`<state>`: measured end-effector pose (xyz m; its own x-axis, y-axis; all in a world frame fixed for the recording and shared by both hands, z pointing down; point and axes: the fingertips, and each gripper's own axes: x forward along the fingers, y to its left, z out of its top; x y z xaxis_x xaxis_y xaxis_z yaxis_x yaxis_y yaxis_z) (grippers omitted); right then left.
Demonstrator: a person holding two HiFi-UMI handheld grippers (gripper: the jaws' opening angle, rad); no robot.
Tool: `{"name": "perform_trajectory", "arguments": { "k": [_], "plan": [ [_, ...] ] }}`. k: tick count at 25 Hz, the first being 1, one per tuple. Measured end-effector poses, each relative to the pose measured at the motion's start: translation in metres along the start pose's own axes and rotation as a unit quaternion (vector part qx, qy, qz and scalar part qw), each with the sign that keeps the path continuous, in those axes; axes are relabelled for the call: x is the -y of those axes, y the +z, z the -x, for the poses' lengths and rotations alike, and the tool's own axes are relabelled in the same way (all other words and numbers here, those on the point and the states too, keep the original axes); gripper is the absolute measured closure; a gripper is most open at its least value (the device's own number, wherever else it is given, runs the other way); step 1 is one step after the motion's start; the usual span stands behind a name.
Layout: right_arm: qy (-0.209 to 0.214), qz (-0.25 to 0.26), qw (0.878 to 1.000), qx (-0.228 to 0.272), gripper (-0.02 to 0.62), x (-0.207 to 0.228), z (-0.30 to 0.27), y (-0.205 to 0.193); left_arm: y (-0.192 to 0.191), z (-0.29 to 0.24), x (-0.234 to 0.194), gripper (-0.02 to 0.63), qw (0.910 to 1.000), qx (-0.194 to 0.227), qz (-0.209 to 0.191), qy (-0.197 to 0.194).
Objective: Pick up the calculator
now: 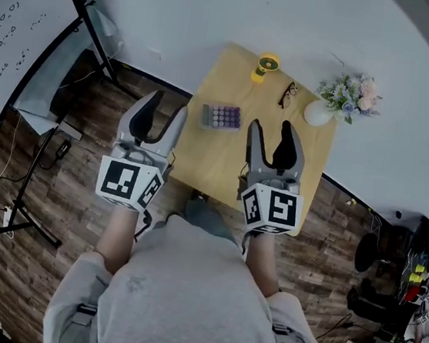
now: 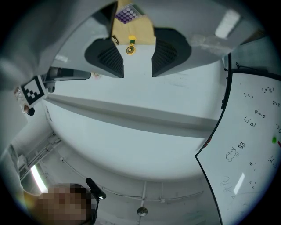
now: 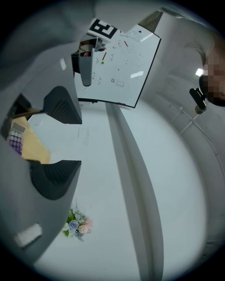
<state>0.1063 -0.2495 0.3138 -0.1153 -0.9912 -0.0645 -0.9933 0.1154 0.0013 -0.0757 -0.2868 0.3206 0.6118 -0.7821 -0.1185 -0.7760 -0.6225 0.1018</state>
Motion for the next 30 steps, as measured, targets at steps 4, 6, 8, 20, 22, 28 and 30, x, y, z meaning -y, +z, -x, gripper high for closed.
{"name": "perform_trajectory", "arguments": {
  "k": [4, 6, 8, 20, 22, 28, 30],
  "plan": [
    [0.013, -0.004, 1.000, -0.005, 0.347, 0.011, -0.024, 0.001, 0.002, -0.020, -0.007, 0.408, 0.9999, 0.004, -0.001, 0.011],
    [0.020, -0.007, 1.000, -0.008, 0.347, 0.018, -0.036, 0.000, 0.001, -0.030, -0.010, 0.408, 0.9998, 0.005, -0.002, 0.017],
    [0.027, -0.007, 1.000, -0.012, 0.347, 0.022, -0.048, -0.002, 0.000, -0.039, -0.015, 0.408, 0.9997, 0.003, -0.002, 0.024],
    [0.098, -0.087, 0.984, -0.124, 0.348, 0.048, -0.117, -0.070, -0.054, -0.095, -0.031, 0.408, 0.9958, -0.074, 0.010, 0.054],
    [0.106, -0.103, 0.977, -0.154, 0.347, 0.050, -0.123, -0.092, -0.074, -0.101, -0.033, 0.408, 0.9932, -0.100, 0.017, 0.058],
    [0.122, -0.139, 0.955, -0.233, 0.344, 0.056, -0.127, -0.153, -0.139, -0.108, -0.029, 0.408, 0.9802, -0.180, 0.051, 0.064],
    [0.122, -0.148, 0.948, -0.252, 0.344, 0.056, -0.129, -0.172, -0.160, -0.109, -0.031, 0.408, 0.9750, -0.201, 0.068, 0.066]
  ]
}}
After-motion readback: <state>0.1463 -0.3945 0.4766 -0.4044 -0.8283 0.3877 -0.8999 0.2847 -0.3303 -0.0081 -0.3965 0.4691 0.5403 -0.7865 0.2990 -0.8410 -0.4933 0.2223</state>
